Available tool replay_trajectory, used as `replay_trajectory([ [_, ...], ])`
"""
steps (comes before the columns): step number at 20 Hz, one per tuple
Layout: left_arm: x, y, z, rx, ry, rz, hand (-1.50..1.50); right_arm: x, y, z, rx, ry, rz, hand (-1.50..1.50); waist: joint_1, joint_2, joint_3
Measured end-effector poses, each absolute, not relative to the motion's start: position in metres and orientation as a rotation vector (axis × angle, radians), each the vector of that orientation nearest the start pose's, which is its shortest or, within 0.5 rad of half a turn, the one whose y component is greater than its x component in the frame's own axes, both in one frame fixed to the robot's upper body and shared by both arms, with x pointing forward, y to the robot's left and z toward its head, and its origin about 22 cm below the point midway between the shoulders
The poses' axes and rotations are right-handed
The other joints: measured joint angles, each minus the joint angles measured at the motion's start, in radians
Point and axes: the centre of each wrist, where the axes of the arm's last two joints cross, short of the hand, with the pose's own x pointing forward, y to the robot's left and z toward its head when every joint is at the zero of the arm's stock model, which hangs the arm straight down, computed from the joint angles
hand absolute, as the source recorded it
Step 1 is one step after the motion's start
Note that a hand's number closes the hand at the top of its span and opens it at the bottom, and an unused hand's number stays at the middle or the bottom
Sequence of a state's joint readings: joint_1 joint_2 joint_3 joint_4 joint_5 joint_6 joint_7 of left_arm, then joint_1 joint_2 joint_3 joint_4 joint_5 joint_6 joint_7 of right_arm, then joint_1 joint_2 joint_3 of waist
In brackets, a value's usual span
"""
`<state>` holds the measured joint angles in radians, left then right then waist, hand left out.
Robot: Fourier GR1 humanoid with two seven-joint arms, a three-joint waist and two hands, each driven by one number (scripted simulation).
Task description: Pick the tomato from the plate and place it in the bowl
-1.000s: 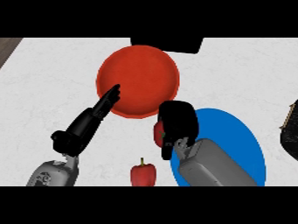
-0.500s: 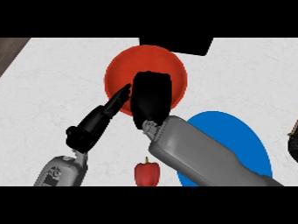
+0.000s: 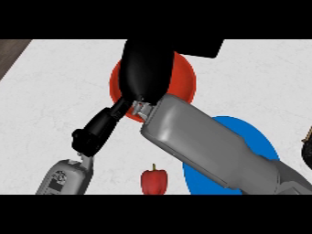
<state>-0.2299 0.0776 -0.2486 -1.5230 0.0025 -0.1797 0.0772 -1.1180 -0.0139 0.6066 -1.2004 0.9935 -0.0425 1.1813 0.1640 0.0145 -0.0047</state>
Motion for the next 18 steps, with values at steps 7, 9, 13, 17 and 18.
replay_trajectory([
  [7, 0.285, 0.17, 0.038, -0.267, -1.596, -0.497, 0.0, 0.347, 0.037, 0.2, -1.412, -1.406, 0.731, 1.5, -0.029, 0.002, 0.0],
  [9, 0.284, 0.171, 0.038, -0.262, -1.597, -0.489, 0.0, 0.354, 0.037, 0.195, -1.468, -1.389, 0.73, 1.5, -0.037, 0.001, 0.0],
  [13, 0.285, 0.178, 0.036, -0.249, -1.6, -0.476, 0.0, 0.367, 0.035, 0.187, -1.548, -1.365, 0.722, 1.5, -0.048, 0.003, 0.001],
  [17, 0.283, 0.177, 0.036, -0.25, -1.602, -0.469, 0.0, 0.382, 0.022, 0.171, -1.481, -1.252, 0.732, 1.5, -0.055, 0.004, 0.002],
  [18, 0.282, 0.177, 0.036, -0.247, -1.605, -0.47, 0.0, 0.385, 0.017, 0.167, -1.439, -1.216, 0.728, 1.5, -0.054, 0.005, 0.002],
])
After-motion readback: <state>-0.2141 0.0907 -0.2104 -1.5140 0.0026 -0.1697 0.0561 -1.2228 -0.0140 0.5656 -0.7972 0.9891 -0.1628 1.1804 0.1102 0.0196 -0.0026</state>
